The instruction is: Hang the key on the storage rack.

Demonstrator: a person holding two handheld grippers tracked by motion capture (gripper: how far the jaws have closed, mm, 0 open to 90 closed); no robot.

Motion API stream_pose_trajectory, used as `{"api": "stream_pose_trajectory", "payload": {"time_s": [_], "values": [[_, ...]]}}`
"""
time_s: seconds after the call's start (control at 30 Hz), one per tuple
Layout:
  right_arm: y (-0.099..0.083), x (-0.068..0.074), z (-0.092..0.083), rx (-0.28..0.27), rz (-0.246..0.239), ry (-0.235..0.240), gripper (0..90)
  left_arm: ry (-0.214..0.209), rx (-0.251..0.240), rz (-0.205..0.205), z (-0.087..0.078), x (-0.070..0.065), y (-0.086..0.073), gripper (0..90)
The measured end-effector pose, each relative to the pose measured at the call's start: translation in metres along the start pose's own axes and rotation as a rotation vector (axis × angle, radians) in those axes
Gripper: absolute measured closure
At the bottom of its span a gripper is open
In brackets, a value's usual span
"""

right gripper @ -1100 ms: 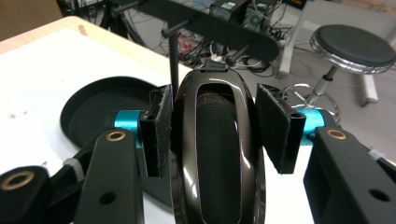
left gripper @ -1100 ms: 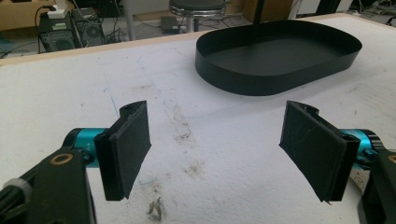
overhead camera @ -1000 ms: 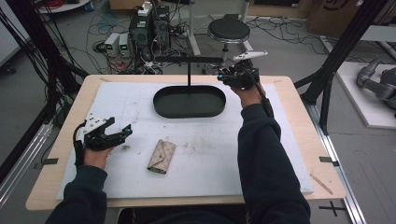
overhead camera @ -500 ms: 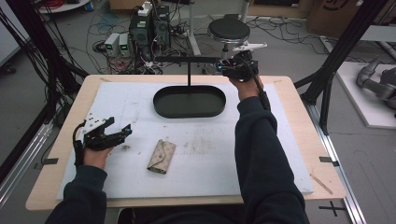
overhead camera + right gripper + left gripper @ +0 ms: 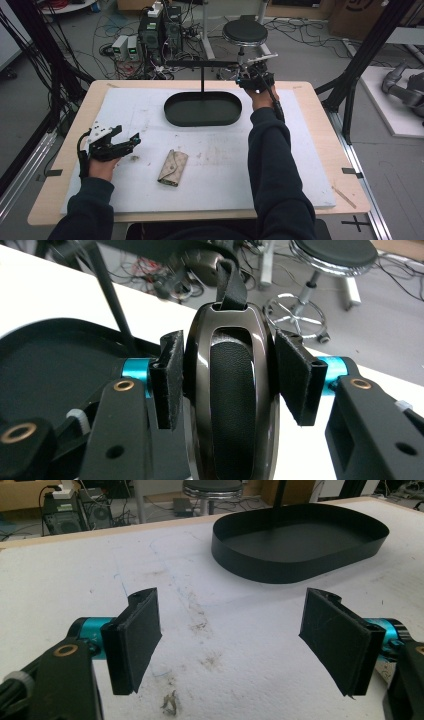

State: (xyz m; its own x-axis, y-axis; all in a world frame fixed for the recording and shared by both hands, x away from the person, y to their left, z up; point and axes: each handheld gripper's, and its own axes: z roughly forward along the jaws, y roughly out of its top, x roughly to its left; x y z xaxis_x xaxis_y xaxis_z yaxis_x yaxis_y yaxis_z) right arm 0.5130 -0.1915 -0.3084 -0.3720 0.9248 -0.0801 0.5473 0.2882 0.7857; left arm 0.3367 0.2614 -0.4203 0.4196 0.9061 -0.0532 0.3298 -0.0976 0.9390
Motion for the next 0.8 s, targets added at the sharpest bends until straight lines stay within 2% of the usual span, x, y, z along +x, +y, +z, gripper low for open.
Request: {"api": "stream_pose_trajectory", "payload": {"time_s": [0.03, 0.17, 0.4, 0.67, 0.8], "values": [[0.000, 0.000, 0.000, 0.000, 0.000, 0.000, 49.9, -0.002, 0.000, 0.002, 0.000, 0.000, 0.000, 23.9], [-0.012, 0.002, 0.020, 0.050, 0.038, 0.013, 49.9, -0.001, 0.001, 0.001, -0.001, 0.000, 0.000, 23.9], [-0.018, 0.008, 0.037, 0.079, 0.060, 0.016, 49.8, -0.002, 0.004, 0.002, 0.000, 0.000, 0.000, 23.9], [-0.022, 0.017, 0.045, 0.074, 0.087, 0.058, 48.8, 0.000, -0.001, 0.002, -0.002, 0.000, 0.000, 23.9], [-0.022, 0.015, 0.041, 0.061, 0.074, 0.066, 45.7, -0.001, -0.002, 0.001, -0.002, 0.000, 0.000, 23.9]]}}
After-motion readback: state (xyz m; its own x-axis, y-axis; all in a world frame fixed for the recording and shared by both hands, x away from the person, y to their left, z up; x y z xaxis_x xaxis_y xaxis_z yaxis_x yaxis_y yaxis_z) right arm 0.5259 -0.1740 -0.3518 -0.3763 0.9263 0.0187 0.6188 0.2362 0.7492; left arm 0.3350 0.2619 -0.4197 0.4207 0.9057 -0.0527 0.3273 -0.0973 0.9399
